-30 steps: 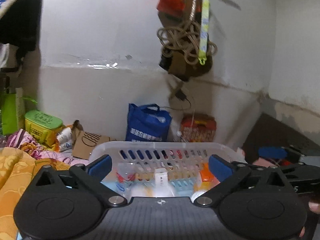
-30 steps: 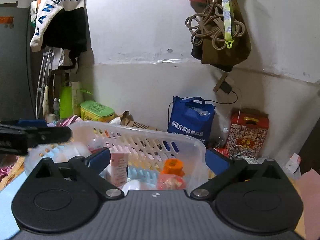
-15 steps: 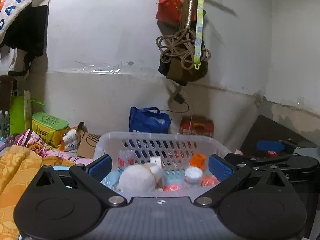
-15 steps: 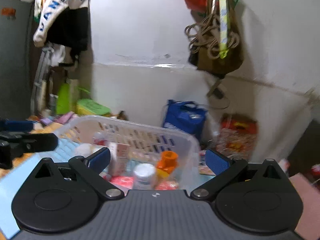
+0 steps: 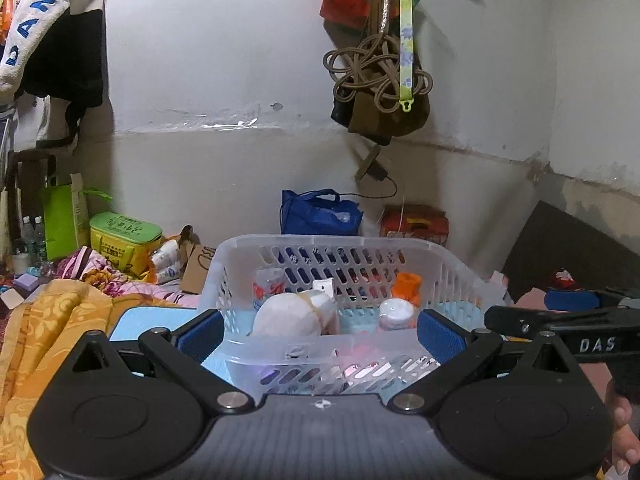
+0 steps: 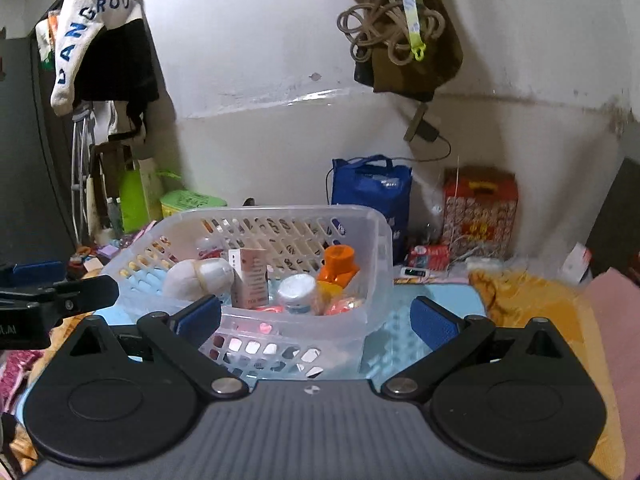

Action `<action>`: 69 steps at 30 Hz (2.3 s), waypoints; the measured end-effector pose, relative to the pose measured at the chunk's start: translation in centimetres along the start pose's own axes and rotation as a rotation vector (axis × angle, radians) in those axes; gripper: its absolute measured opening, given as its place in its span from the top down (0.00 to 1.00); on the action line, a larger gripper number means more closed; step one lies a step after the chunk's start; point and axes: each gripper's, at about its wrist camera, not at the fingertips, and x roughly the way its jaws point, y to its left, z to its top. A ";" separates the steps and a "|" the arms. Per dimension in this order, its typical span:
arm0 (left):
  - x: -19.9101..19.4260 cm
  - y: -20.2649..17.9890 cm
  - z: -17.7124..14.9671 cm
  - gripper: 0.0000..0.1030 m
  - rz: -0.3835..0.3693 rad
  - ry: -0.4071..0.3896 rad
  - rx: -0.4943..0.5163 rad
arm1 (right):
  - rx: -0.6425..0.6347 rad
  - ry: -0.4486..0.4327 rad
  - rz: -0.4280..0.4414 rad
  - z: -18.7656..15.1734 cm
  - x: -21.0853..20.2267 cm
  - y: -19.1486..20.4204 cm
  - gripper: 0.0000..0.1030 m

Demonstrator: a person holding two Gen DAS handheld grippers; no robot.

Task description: Organize objects

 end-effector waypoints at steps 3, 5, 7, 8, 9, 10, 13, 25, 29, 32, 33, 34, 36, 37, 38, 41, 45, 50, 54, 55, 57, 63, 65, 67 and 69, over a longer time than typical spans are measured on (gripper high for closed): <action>0.0 -0.5 0.0 0.00 0.014 0.013 0.011 | -0.007 0.002 -0.013 -0.2 -0.1 -0.2 0.00; 0.3 -0.7 0.0 0.00 0.008 0.027 0.016 | -0.013 -0.002 -0.020 -0.4 -0.3 -0.3 0.00; 0.3 -1.0 0.0 0.00 0.013 0.034 0.021 | -0.011 0.000 -0.027 -0.6 -0.3 -0.3 0.00; 0.4 -1.2 0.0 0.00 0.017 0.034 0.023 | -0.011 0.002 -0.032 -0.7 -0.3 -0.3 0.00; 0.3 -1.3 0.0 0.00 0.018 0.032 0.024 | -0.012 0.004 -0.035 -0.8 -0.2 -0.4 0.00; 0.2 -1.4 0.0 0.00 0.019 0.029 0.023 | -0.015 0.005 -0.037 -0.8 -0.2 -0.4 0.00; 0.1 -1.7 -0.2 0.00 0.017 0.027 0.027 | -0.026 0.002 -0.048 -1.0 -0.3 -0.3 0.00; 0.5 -1.2 -1.2 0.00 0.027 0.064 0.046 | -0.052 0.010 -0.050 -1.1 -0.4 0.7 0.00; 0.2 -0.8 -0.7 0.00 0.034 0.070 0.048 | -0.038 0.045 -0.047 -0.5 -0.5 0.9 0.00; -0.3 -0.7 0.3 0.00 0.040 0.093 0.052 | -0.060 0.071 -0.050 0.3 -1.3 1.4 0.00; -0.5 -0.7 0.8 0.00 0.048 0.097 0.056 | -0.067 0.071 -0.055 0.5 -1.5 1.5 0.00; -0.5 -0.7 1.2 0.00 0.056 0.103 0.055 | -0.074 0.079 -0.068 0.7 -1.6 1.7 0.00; -0.7 -0.5 1.9 0.00 0.053 0.121 0.039 | -0.062 0.112 -0.092 1.4 -1.9 1.6 0.00; -0.9 -0.3 2.2 0.00 0.052 0.130 0.028 | -0.059 0.121 -0.089 1.8 -2.1 1.6 0.00; -1.1 -0.3 2.5 0.00 0.053 0.135 0.028 | -0.052 0.124 -0.081 2.2 -2.4 1.5 0.00; -1.5 -0.2 3.4 0.00 0.062 0.139 0.038 | 0.001 0.109 -0.069 3.7 -2.8 1.1 0.00; -0.1 -0.2 4.3 0.00 0.037 0.182 0.060 | 0.049 0.149 -0.075 4.5 -1.0 0.4 0.00; 2.7 0.3 3.7 0.00 0.027 0.225 -0.015 | 0.136 0.142 -0.081 2.8 1.2 -1.4 0.00; 4.1 0.2 3.3 0.01 0.031 0.223 -0.012 | 0.037 0.129 -0.131 2.1 1.4 -1.0 0.00; 4.1 0.3 3.3 0.01 0.020 0.204 -0.014 | 0.017 0.115 -0.154 1.9 1.1 -0.8 0.00; 4.1 0.4 3.1 0.01 0.008 0.173 -0.034 | 0.014 0.100 -0.150 2.0 0.7 -0.9 0.00; 4.3 0.1 2.1 0.01 0.018 0.166 -0.037 | 0.039 0.098 -0.097 2.0 -0.1 -1.0 0.00; 4.0 -0.4 1.8 0.01 0.034 0.158 -0.010 | 0.036 0.098 -0.092 1.9 0.0 -0.8 0.00; 3.8 -0.8 1.8 0.01 0.027 0.163 0.002 | 0.021 0.098 -0.105 1.8 0.2 -0.5 0.00; 3.6 -1.1 1.7 0.01 0.018 0.164 0.003 | 0.022 0.096 -0.113 1.6 0.1 -0.5 0.00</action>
